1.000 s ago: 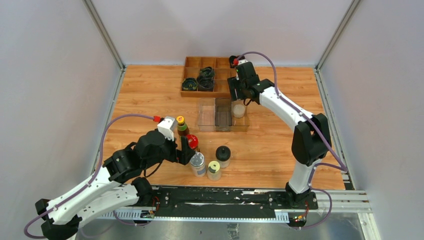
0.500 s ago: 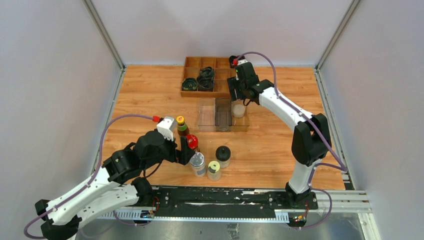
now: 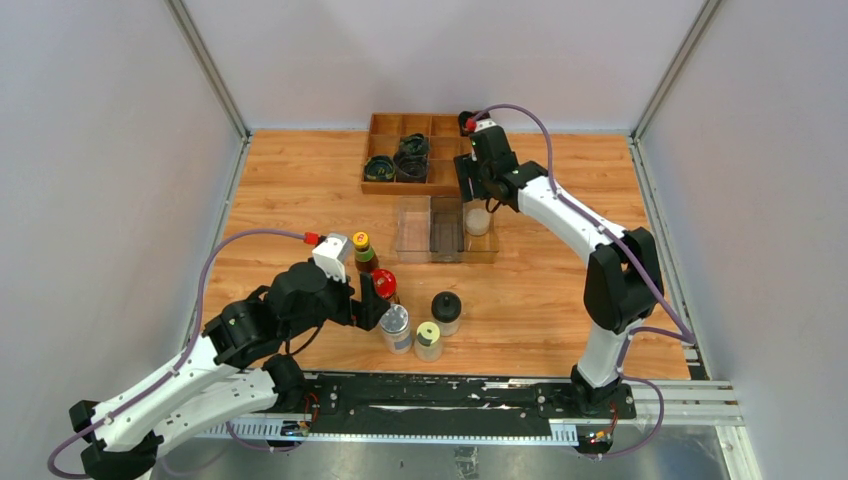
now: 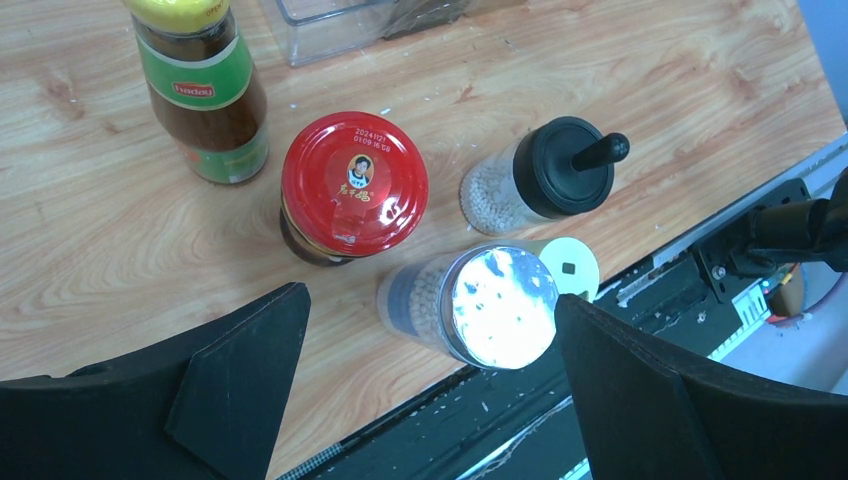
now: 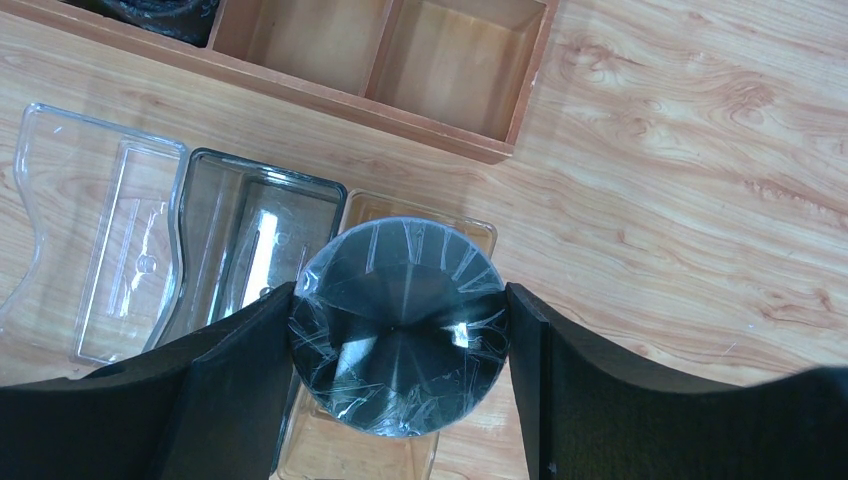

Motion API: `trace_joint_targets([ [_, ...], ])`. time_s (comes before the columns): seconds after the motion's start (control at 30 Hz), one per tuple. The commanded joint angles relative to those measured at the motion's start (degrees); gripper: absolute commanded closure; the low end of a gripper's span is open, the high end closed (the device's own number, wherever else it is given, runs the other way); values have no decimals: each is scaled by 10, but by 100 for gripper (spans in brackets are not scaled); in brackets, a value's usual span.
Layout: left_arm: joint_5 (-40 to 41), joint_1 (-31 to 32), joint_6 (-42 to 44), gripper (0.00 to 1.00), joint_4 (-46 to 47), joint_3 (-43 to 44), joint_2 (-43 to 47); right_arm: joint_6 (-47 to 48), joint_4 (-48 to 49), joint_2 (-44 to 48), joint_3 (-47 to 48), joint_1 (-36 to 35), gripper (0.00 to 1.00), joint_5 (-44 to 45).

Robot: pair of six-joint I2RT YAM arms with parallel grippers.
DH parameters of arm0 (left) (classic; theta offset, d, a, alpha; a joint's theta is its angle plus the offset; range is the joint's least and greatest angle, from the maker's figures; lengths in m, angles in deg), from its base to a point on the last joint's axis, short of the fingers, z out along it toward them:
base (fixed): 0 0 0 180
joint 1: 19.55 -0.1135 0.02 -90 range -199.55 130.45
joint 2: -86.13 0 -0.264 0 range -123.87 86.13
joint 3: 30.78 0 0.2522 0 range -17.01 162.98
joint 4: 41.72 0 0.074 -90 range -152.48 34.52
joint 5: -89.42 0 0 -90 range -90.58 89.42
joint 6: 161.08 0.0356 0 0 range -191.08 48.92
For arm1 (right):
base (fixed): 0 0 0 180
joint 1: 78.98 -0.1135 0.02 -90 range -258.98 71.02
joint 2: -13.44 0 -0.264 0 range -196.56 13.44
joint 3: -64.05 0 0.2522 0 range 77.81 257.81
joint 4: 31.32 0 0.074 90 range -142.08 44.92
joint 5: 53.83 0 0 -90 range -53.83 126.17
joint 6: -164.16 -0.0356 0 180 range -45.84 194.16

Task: Organize the condiment bottles
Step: Place the bottle in the storage box.

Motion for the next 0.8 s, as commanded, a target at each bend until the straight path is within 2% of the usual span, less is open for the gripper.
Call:
trace_joint_targets([
  [0.0, -5, 5, -4, 0, -3, -7, 7, -5, -12, 11, -20, -9, 33, 0],
  [0.3, -8, 5, -4, 0, -3, -7, 11, -6, -12, 23, -39, -15, 3, 4],
  [0.77, -5, 5, -4, 0, -3, -7, 13, 13, -53, 91, -23, -18, 0, 25],
])
